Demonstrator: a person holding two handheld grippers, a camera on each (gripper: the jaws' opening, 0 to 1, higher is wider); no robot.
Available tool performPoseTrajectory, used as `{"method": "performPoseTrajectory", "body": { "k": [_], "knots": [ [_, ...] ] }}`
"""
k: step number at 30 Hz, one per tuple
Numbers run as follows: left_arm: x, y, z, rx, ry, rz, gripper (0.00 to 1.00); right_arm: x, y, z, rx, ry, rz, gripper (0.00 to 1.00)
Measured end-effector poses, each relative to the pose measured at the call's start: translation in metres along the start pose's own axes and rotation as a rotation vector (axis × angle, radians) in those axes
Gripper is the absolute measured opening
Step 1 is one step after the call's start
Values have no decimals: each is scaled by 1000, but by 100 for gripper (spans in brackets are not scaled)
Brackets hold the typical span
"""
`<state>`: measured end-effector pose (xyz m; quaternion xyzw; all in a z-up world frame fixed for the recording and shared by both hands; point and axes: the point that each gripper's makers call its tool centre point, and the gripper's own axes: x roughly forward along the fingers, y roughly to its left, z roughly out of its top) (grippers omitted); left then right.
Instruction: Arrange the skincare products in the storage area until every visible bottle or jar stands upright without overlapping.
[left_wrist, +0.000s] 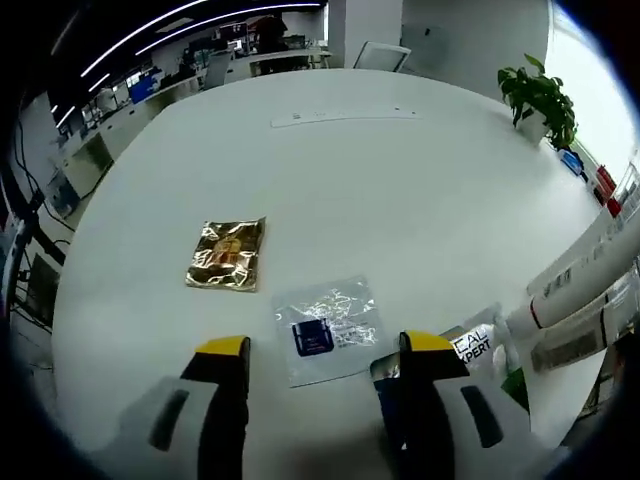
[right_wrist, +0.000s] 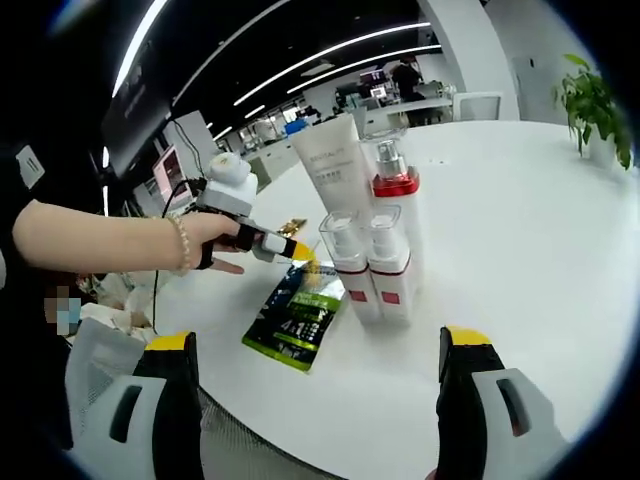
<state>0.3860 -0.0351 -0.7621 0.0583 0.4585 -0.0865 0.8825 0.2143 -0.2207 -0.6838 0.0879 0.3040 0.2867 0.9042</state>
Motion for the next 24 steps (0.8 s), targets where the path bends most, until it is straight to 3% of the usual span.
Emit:
{"method": "performPoseTrajectory", "body": {
  "k": [5,9,16,21,24],
  "knots": [
    [1,-8,4,54,6,9,46,0,-1,0,2,0,-2,100],
    [7,-8,6,30,10,0,41,0,-1,0,5,-3,-6,100],
    [4,-2,2,-16,3,9,48,0,-1,0,5,0,-6,100],
    [3,-2,2,-3,-2,0,40,-1,-2,0,6,0,-7,100],
    [1,-2,0,1,-3,-1,40,-1,-2,0,6,0,-8,100]
  ]
}}
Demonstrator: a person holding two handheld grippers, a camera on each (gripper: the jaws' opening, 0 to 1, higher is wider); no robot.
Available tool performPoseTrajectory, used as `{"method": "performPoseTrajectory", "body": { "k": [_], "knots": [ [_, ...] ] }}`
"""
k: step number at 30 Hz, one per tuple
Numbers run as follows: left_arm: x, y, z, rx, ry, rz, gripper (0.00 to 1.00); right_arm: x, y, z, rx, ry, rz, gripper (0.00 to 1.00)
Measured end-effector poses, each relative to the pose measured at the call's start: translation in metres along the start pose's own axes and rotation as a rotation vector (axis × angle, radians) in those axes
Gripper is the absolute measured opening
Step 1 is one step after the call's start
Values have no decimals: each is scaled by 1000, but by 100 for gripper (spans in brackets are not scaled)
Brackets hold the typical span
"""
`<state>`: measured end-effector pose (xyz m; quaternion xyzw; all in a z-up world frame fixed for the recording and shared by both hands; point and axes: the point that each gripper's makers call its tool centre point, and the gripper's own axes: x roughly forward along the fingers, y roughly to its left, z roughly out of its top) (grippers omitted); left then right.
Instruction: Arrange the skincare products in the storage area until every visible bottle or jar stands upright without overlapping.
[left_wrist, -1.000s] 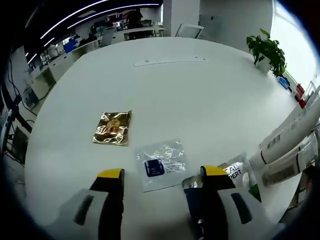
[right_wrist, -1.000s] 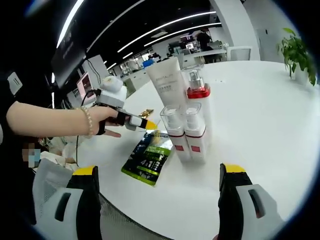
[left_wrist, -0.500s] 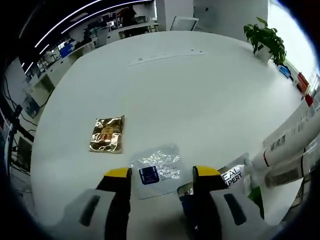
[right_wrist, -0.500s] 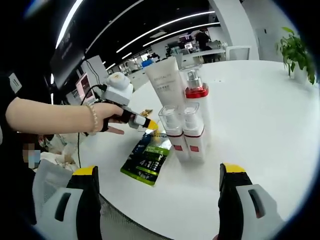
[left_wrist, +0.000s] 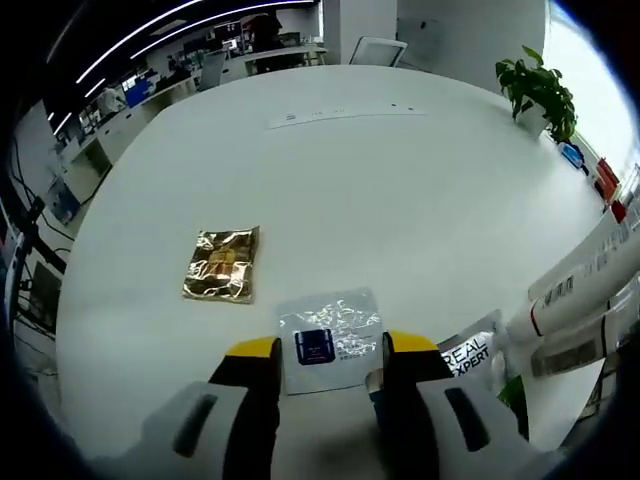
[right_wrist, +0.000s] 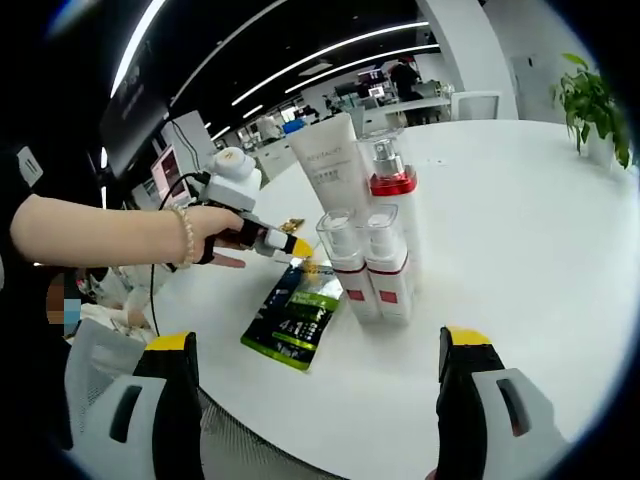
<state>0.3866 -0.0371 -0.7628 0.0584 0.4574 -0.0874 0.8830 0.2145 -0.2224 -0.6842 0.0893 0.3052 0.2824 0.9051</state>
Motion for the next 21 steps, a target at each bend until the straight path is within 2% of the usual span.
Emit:
{"method": "performPoseTrajectory", "body": {
  "k": [11,21],
  "knots": [
    [-2,1,-1,8,-13,-5,40,0,0,0,1,-1,-2,100],
    [-7,8,14,19,-66,-9,40,0,1,2,-4,-5,0,100]
  ]
}}
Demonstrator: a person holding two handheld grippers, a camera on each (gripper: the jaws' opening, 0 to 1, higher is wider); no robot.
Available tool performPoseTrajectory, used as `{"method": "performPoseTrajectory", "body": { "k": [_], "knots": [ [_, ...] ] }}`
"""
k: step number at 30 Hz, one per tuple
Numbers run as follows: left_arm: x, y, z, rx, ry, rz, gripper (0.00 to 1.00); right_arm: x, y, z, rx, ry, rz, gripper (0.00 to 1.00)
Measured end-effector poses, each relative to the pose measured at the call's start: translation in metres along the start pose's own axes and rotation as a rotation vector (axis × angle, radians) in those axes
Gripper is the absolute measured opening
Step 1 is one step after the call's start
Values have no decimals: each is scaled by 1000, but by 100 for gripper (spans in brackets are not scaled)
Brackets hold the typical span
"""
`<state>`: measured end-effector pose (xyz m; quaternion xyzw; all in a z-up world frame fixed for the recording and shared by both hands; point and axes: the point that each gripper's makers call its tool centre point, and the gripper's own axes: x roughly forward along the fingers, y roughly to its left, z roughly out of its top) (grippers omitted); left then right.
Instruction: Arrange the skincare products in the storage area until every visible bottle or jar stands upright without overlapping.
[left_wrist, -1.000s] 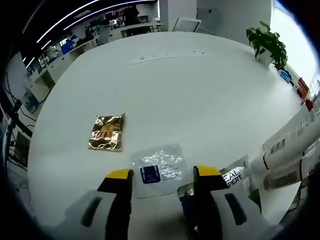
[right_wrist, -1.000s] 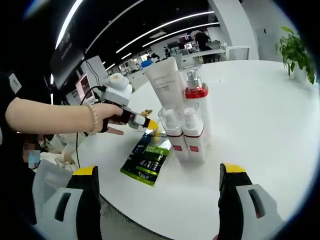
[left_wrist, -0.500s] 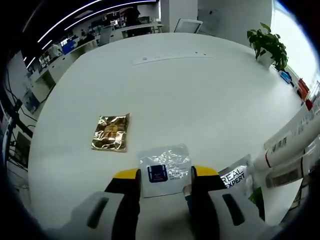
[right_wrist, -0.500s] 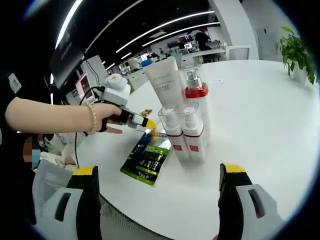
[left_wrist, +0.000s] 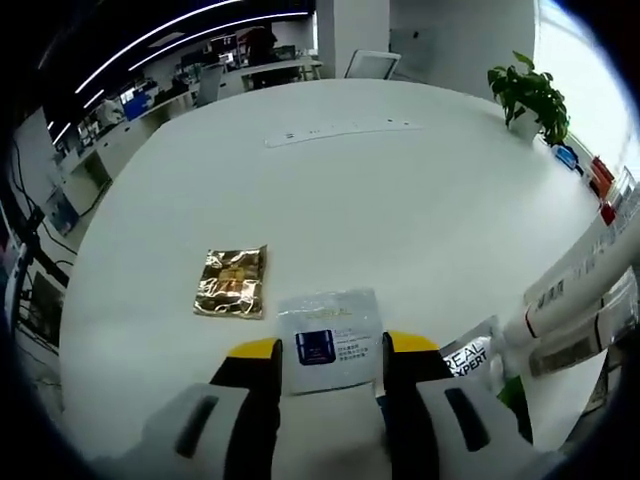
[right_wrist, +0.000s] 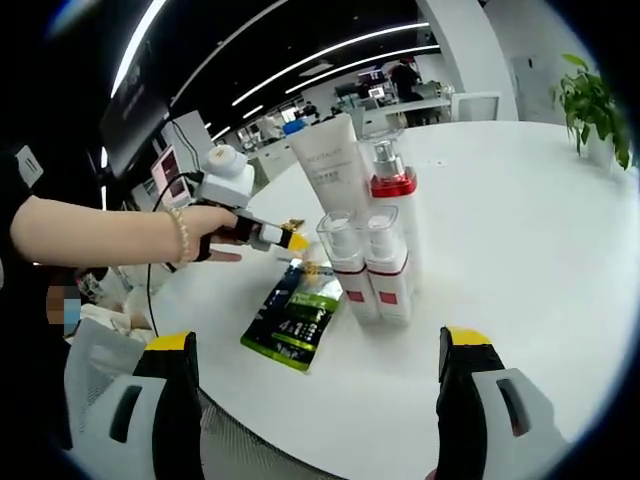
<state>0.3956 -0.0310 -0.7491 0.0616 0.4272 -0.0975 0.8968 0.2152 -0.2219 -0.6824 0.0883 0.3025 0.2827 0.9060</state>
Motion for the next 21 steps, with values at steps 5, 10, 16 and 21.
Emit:
{"method": "performPoseTrajectory", "body": {
  "k": [5,10,16,21],
  "knots": [
    [-12,1,6,27,-29,-7,39,0,0,0,-5,-2,4,100],
    [-18,1,14,37,-79,-22,39,0,1,1,-10,-5,8,98],
    [-32,1,24,71,-144,-19,39,0,4,2,-19,-11,17,97],
    [-51,-3,21,77,-183,-34,40,1,6,2,-24,-10,26,96]
  ]
}}
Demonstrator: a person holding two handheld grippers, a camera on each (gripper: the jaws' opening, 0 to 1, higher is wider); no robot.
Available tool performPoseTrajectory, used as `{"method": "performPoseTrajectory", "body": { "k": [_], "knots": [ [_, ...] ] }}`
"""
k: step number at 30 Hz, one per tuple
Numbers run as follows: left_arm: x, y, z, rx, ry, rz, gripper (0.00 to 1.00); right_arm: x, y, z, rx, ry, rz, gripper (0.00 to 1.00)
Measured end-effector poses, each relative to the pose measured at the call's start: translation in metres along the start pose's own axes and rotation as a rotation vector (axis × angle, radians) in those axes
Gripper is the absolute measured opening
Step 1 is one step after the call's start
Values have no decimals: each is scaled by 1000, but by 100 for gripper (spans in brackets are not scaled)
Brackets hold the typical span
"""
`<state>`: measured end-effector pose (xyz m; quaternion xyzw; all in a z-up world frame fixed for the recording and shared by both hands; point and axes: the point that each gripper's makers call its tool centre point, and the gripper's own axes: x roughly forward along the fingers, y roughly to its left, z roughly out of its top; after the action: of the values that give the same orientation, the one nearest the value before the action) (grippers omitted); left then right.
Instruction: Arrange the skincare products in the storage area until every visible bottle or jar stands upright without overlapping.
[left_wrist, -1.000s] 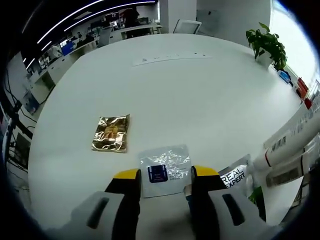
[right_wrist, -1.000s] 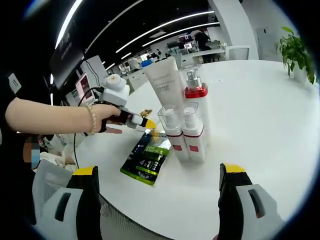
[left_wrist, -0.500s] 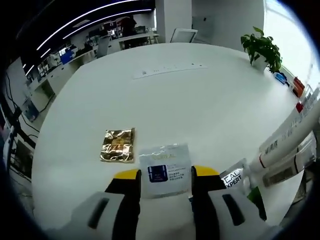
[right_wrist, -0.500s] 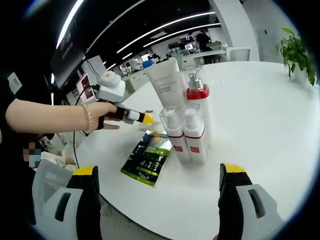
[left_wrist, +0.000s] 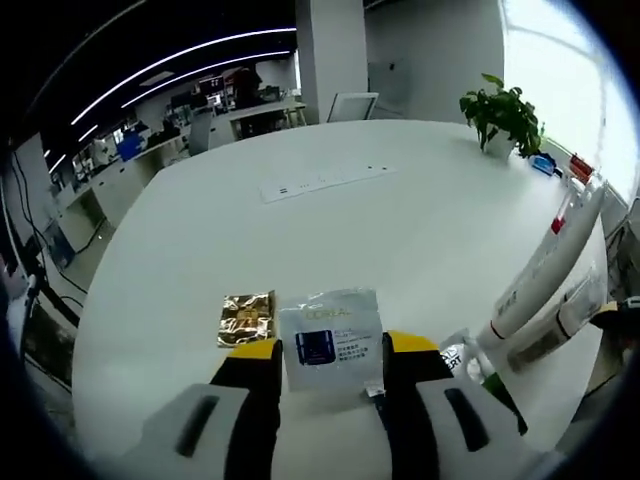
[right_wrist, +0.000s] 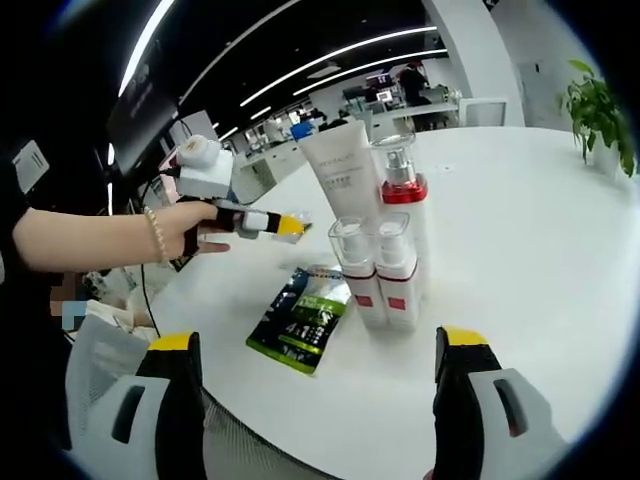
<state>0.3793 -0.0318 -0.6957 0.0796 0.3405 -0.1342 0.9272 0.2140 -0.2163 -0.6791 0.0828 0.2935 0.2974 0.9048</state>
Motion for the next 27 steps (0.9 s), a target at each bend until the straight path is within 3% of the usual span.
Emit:
{"method": "performPoseTrajectory", "body": {
  "k": [9,19,27],
  "knots": [
    [-14,-6,-6,-8,-26,-32,39,-1,4,3,-3,-13,19,91],
    [-42,-11,-11,38,-50,-65,40,0,13,5,-16,-17,58,81],
    [-67,-24,-5,68,-87,-91,40,-1,18,7,-12,-30,83,74]
  ]
}}
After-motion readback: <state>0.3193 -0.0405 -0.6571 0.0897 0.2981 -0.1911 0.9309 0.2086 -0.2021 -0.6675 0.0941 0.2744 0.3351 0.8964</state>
